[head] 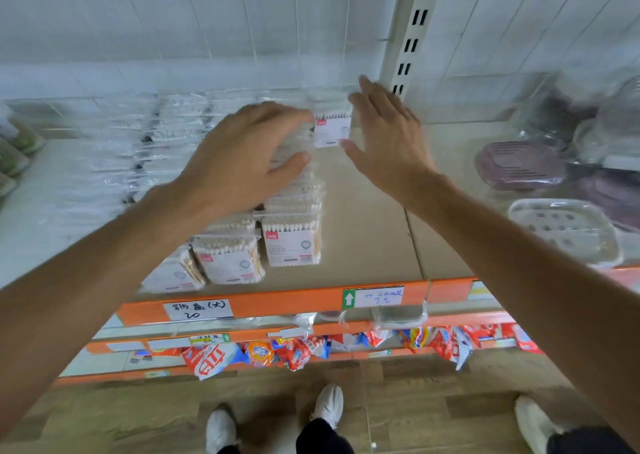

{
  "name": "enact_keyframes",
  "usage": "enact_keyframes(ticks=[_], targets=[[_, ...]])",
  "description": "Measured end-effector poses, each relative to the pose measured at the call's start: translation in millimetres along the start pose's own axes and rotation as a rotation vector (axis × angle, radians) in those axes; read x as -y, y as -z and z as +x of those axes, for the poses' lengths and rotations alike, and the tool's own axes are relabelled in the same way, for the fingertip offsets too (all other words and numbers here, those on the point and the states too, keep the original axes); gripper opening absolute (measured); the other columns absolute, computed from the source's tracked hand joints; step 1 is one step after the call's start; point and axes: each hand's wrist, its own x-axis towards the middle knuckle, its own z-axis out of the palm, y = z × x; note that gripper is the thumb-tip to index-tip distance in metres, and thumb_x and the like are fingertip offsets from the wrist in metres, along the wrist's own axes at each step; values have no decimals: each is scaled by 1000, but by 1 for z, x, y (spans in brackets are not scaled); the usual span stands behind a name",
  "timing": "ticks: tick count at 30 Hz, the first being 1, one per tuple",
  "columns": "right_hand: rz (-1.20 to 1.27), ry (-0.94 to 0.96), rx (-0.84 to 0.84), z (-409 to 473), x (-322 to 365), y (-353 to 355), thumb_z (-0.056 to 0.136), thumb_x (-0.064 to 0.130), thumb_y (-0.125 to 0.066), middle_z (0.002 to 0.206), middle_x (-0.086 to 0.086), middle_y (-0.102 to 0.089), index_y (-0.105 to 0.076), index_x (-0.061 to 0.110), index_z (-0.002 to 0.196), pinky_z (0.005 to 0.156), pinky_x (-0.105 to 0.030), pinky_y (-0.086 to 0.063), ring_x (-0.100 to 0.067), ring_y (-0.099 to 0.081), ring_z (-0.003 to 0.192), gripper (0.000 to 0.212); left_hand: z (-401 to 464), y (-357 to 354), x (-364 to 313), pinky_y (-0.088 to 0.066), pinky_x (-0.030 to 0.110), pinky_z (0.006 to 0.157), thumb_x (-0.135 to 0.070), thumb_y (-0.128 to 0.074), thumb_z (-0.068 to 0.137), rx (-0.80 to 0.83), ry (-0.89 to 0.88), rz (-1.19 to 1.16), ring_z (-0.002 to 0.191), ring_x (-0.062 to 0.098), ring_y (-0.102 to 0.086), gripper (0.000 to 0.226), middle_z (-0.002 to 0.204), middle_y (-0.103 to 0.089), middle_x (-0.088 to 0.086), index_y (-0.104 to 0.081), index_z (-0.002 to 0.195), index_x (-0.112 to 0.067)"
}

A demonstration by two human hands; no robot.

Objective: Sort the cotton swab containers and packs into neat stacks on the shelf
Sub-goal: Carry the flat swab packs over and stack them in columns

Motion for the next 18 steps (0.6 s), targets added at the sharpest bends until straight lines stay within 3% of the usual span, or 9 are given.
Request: enact_keyframes(ticks=[5, 8, 10, 15, 18], targets=[[111, 123, -11, -123, 38, 71, 86, 26, -73, 155, -18, -41, -51, 0, 138, 112, -45, -42, -30, -41, 143, 62, -81, 16, -16, -38, 45, 113, -49, -54, 92, -139, -185, 59, 143, 25, -41, 60, 148, -51, 8, -53, 144, -19], [108, 202, 78, -149, 82, 76, 84, 23, -73, 156, -20, -39, -49, -2, 142, 113, -46, -40, -32, -39, 144, 67, -130, 13, -26, -32, 40, 117, -49, -56, 92, -117, -201, 15, 145, 25, -37, 61, 151, -47, 9, -52, 145, -18], [88, 259, 107, -155, 118, 67, 82, 24, -75, 156, -21, -38, -47, -2, 144, 116, -44, -38, -32, -39, 144, 74, -166, 13, -18, -34, 47, 116, -50, -59, 91, -96, -190, 10, 146, 28, -36, 63, 153, -44, 11, -51, 146, -19], [132, 357, 139, -149, 225, 24, 80, 25, -74, 157, -19, -37, -44, 1, 147, 117, -43, -37, -32, -39, 144, 77, -276, 41, 34, -29, 54, 117, -54, -70, 82, -37, -23, 71, 151, 32, -22, 77, 160, -32, 11, -44, 150, -28], [209, 466, 175, -147, 302, 7, 82, 32, -72, 160, -15, -33, -39, 4, 150, 117, -43, -35, -29, -33, 148, 80, -362, 67, 62, -26, 53, 118, -60, -62, 84, -42, 170, 75, 153, 31, -18, 76, 163, -27, 8, -41, 151, -31]])
